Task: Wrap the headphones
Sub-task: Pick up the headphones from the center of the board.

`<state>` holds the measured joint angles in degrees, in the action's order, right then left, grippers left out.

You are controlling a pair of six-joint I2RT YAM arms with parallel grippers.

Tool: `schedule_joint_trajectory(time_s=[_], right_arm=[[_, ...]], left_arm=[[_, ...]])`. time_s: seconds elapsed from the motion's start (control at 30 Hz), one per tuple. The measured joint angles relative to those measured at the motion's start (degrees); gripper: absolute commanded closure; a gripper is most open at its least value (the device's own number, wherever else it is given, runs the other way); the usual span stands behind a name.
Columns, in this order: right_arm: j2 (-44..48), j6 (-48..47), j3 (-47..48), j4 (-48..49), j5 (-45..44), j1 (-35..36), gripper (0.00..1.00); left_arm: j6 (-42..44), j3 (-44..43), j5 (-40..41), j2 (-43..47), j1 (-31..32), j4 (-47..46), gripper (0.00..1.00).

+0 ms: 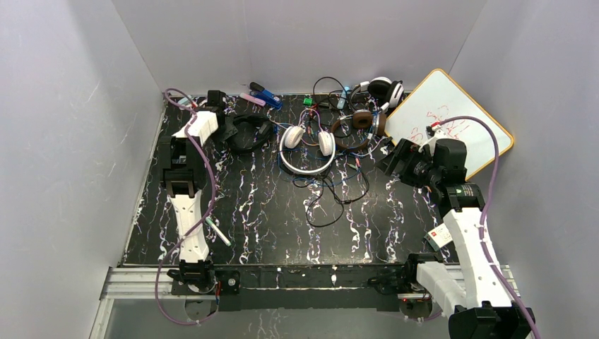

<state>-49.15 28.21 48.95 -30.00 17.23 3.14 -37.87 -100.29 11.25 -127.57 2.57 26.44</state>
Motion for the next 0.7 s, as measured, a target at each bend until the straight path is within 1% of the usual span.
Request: schedule_joint_trajectory(time_s=[0.03, 0.07, 0.1, 0.23, 0.4, 0.53, 0.7], right_arm=[[0.1, -0.2, 0.3, -0.1, 0.1, 0.0, 0.05], [0.2, -0.2, 0.5, -0.3, 0.1, 0.0, 0.05], [0.4, -0.3, 0.5, -0.4, 0.1, 0.0, 0.05], [1.3, -0.4, 0.5, -1.6, 0.3, 0.0, 0.08], [1.5, -0.7, 0.5, -1.8, 1.5, 0.0, 0.08], [-0.1, -1.8, 0.5, -1.4, 5.2, 0.0, 0.07], [-3.1, -2.7, 0.2, 0.7, 9.8, 1.4, 0.07]], left_arm=[[0.0, 0.1, 0.2, 0.0, 0.0, 0.2, 0.84], [0.3, 0.3, 0.2, 0.0, 0.0, 0.5, 0.91], [0.7, 0.5, 0.2, 0.0, 0.0, 0.6, 0.94], [1.9, 2.8, 0.8, 1.4, 0.0, -0.1, 0.95], [3.5, 11.6, 3.2, 9.0, 0.0, 1.8, 0.95], [4.4, 21.8, 5.3, 24.0, 0.0, 4.9, 0.94], [3.0, 30.0, 5.3, 49.4, 0.1, 5.2, 0.92]])
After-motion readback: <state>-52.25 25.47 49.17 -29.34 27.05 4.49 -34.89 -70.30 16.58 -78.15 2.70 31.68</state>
